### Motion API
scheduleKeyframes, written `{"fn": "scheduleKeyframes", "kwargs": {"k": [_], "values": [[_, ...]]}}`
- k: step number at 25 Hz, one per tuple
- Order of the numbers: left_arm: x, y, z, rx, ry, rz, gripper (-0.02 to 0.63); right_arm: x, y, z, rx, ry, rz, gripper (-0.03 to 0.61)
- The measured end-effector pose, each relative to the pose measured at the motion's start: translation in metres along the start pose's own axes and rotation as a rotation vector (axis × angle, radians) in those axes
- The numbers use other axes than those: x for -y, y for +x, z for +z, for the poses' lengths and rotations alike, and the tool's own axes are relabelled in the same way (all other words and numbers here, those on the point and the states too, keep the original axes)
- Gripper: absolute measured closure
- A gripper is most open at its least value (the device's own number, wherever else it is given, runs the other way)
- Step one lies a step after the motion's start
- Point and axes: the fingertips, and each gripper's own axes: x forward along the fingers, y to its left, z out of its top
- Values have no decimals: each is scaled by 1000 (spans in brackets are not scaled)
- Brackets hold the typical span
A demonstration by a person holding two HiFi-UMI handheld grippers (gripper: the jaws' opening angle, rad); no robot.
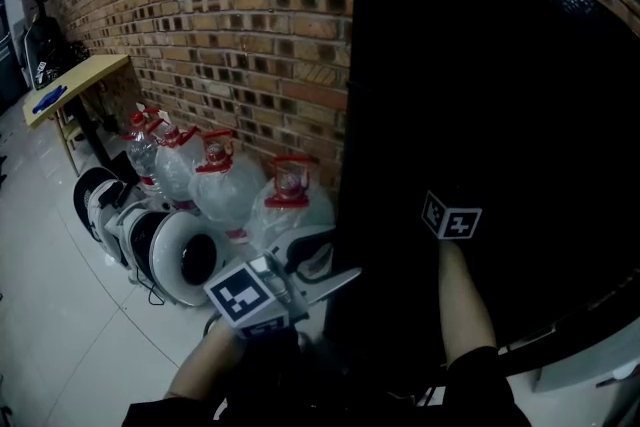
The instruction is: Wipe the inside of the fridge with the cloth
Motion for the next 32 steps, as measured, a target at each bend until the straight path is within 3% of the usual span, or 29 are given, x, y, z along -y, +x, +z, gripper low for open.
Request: {"fn": "scheduleKeyframes", "kwargs": {"k": [6, 9, 14, 20, 22, 27, 32], "values": [[0, -1, 0, -1, -13, 21, 367, -2, -18, 4, -1, 16, -3, 500], [1, -2, 0, 4, -41, 19, 367, -19, -53, 17, 46, 45, 67, 500], [-1, -5, -4, 2, -80, 11, 367, -65, -114, 13, 22, -11, 269, 500], [0, -4, -5, -3, -97, 22, 367, -148, -186, -24, -97, -278, 631, 500], [-1, -3, -4, 0, -107, 22, 367, -168, -194, -32, -133, -346, 709, 500], [-2, -4, -6, -6, -113, 19, 367, -180, -163, -46, -222, -423, 685, 500], [0, -10, -3, 0, -110, 8, 367, -165, -137, -47, -248, -355, 630, 500]]}}
